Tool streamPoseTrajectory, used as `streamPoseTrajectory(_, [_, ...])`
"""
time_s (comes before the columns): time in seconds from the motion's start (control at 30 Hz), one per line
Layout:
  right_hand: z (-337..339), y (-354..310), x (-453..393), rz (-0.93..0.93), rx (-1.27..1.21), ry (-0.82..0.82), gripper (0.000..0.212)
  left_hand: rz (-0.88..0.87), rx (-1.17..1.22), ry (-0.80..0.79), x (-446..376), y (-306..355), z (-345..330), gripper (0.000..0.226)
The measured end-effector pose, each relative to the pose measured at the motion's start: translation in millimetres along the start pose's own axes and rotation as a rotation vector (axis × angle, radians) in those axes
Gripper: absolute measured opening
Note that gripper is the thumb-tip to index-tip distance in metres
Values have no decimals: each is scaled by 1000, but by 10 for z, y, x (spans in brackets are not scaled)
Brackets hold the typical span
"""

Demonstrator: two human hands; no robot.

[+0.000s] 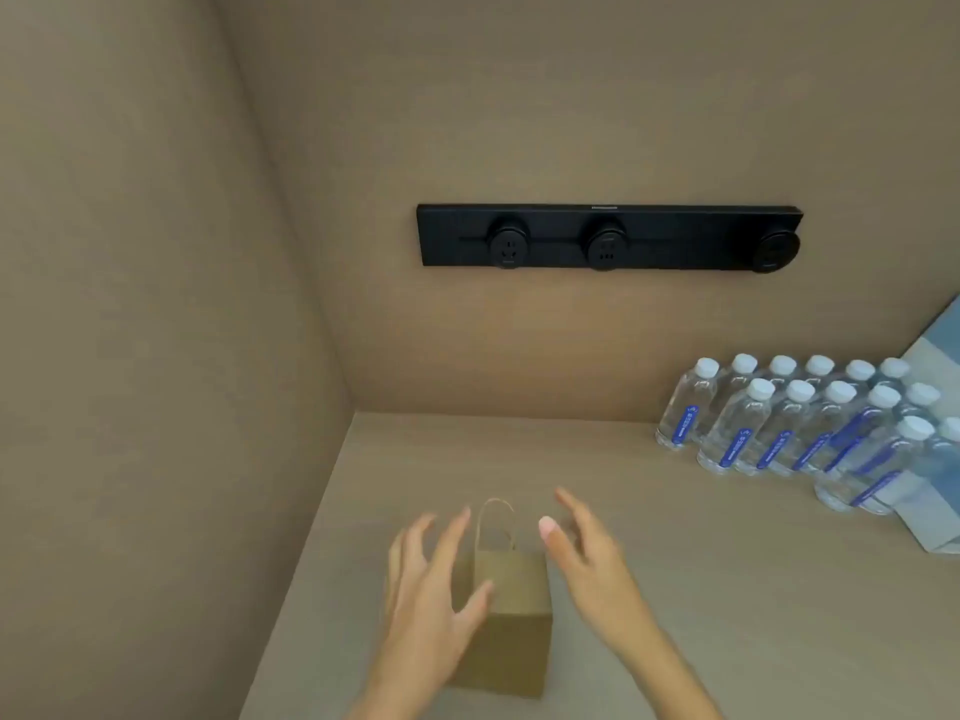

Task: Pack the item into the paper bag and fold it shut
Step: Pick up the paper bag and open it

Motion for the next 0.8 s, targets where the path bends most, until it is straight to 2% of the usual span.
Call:
streamPoseTrajectory(0.07, [-144, 152, -33, -151, -108, 0, 29, -18, -55, 87, 110, -39, -40, 54])
streamPoseTrajectory(0.17, [-274, 342, -76, -359, -331, 49, 24, 120, 35, 68, 281, -155, -131, 39])
streamPoseTrajectory(0.27, [-352, 369, -94, -552, -635, -6, 22, 159, 57, 88, 267, -155, -175, 37])
streamPoseTrajectory(0.33, [-410, 354, -69, -593, -726, -69, 20, 145, 71, 104, 215, -117, -190, 36])
streamPoseTrajectory(0.47, [-482, 304, 65, -511, -837, -194, 19, 183, 145, 79, 151, -76, -194, 41])
streamPoseTrajectory(0.57, [-511, 277, 196, -408, -862, -274, 19, 229, 277, 39, 146, -67, -239, 65])
streamPoseTrajectory(0.67, [-544, 253, 280, -310, -843, -271, 27, 262, 351, -49, 160, -33, -312, 83])
streamPoseTrajectory(0.8, [-558, 182, 344, -203, -681, -213, 28, 307, 410, -106, 165, -9, -337, 95])
Point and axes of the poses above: each hand's wrist, its own x-axis away from the middle knuckle, its own z-axis out of the back of the hand, y = z × x, the point moved 5 cm from there along -x, towards the middle knuckle, and after that the axes turned 7 degrees about x, right-handed, at the moved point
